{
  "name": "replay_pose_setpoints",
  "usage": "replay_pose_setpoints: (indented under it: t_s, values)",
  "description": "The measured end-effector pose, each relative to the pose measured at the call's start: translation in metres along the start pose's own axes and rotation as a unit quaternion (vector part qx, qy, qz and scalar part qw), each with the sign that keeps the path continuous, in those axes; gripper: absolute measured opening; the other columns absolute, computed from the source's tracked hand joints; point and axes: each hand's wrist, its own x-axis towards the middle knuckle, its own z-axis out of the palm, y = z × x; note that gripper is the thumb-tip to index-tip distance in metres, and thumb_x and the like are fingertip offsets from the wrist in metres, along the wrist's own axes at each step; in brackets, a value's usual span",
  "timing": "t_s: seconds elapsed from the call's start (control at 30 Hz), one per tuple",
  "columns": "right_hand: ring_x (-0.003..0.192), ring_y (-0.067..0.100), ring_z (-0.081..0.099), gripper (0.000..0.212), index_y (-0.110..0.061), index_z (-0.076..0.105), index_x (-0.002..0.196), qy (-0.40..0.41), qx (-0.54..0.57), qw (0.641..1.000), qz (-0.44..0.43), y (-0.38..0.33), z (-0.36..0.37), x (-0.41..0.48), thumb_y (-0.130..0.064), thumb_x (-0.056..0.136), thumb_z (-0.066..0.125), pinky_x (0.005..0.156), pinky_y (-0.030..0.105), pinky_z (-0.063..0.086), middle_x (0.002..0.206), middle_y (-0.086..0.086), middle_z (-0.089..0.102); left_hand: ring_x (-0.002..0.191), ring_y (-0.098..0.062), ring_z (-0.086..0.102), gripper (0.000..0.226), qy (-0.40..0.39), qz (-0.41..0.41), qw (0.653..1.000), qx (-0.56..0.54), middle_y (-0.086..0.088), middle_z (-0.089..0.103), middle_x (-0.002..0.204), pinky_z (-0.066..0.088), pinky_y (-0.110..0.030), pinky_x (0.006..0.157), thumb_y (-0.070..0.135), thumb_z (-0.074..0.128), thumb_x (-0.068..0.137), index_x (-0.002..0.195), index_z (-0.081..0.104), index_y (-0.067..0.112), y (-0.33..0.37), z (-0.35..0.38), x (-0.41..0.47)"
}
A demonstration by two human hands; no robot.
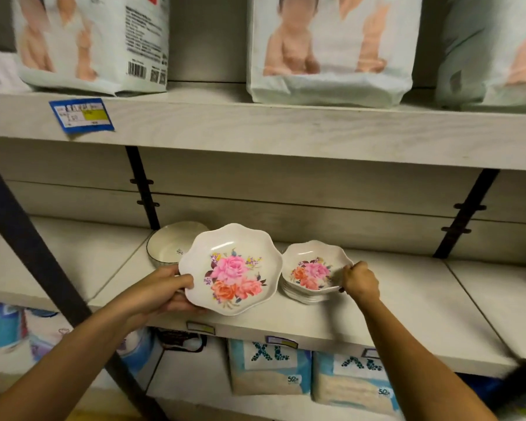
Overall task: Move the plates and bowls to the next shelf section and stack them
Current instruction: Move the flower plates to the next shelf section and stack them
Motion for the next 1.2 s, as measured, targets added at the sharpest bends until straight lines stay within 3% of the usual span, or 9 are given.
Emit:
replay_pose_setpoints:
  t_s: [0.17,0.53,0.67,0.8,0.9,1.03,1.13,1.2]
  values:
    - [0.121,0.04,0.049,0.047,-0.001,0.047,0.122,-0.017,-0.043,0.999,0.02,-0.008,0.01,0.016,-0.025,0.084,0.058,0.098,0.039,0.04,0.13,0.023,0.053,0.067,-0.021,0.073,0.033,0.01,-0.008,1.0,-0.007,-0.008,0.074,0.084,0.056,-0.022,0.049,-0.004,0.041,0.089,0.118,0.053,0.004,0.004,0.006,0.008]
    - [0.109,0.033,0.059,0.038,-0.016,0.05,0.119,0.028,-0.199,0.973,-0.113,0.006,0.014,0.032,-0.043,0.094,0.04,0.086,0.035,0.045,0.117,0.014,0.064,0.063,-0.019,0.073,0.032,0.011,-0.015,1.0,-0.022,-0.013,0.069,0.096,0.057,-0.023,0.049,-0.005,0.041,0.088,0.117,0.052,0.005,0.006,0.017,0.014]
    - [0.107,0.035,0.059,0.045,-0.016,0.052,0.124,0.028,-0.05,0.991,-0.119,-0.001,-0.006,0.01,-0.045,0.096,0.032,0.088,0.038,0.045,0.114,0.017,0.066,0.065,-0.019,0.073,0.032,-0.006,-0.008,1.0,-0.023,-0.015,0.068,0.101,0.059,-0.025,0.053,-0.005,0.04,0.089,0.116,0.052,0.005,0.01,0.031,0.022]
    - [0.06,0.02,0.057,0.044,-0.021,0.054,0.111,-0.116,0.12,0.97,-0.177,-0.006,-0.026,-0.055,-0.054,0.093,0.03,0.068,0.033,0.047,0.081,0.014,0.071,0.073,-0.024,0.073,0.032,-0.038,0.001,0.999,-0.019,-0.017,0.069,0.1,0.06,-0.029,0.06,-0.006,0.04,0.087,0.113,0.054,0.005,0.011,0.051,0.035]
    - [0.047,0.014,0.054,0.034,-0.026,0.049,0.103,-0.184,0.14,0.955,-0.185,-0.007,-0.034,-0.09,-0.055,0.091,0.036,0.057,0.026,0.046,0.069,0.005,0.07,0.07,-0.022,0.073,0.027,-0.069,0.005,0.998,-0.012,-0.014,0.07,0.094,0.06,-0.028,0.058,-0.005,0.04,0.088,0.105,0.057,0.007,0.01,0.067,0.042]
    - [0.036,0.005,0.05,0.017,-0.017,0.044,0.095,-0.122,0.107,0.97,-0.183,0.001,-0.033,-0.093,-0.033,0.094,0.045,0.053,0.023,0.043,0.059,-0.002,0.065,0.069,-0.022,0.073,0.027,-0.099,0.008,0.995,0.001,-0.013,0.071,0.092,0.059,-0.029,0.057,-0.004,0.04,0.087,0.108,0.056,0.004,0.005,0.082,0.051]
    - [0.042,0.01,0.055,0.008,-0.011,0.043,0.092,-0.106,0.082,0.978,-0.161,0.006,-0.035,-0.081,-0.019,0.092,0.043,0.053,0.025,0.042,0.058,-0.003,0.063,0.068,-0.026,0.073,0.02,-0.105,-0.003,0.994,0.0,-0.017,0.071,0.09,0.06,-0.027,0.057,0.004,0.048,0.09,0.109,0.055,0.003,0.005,0.089,0.057]
    - [0.045,0.016,0.056,0.008,-0.008,0.045,0.092,-0.091,0.089,0.981,-0.145,0.004,-0.038,-0.064,-0.015,0.091,0.043,0.055,0.028,0.044,0.058,0.002,0.063,0.063,-0.03,0.072,0.021,-0.099,-0.008,0.995,-0.007,-0.018,0.072,0.077,0.059,-0.025,0.055,0.019,0.057,0.089,0.102,0.055,0.003,0.009,0.091,0.059]
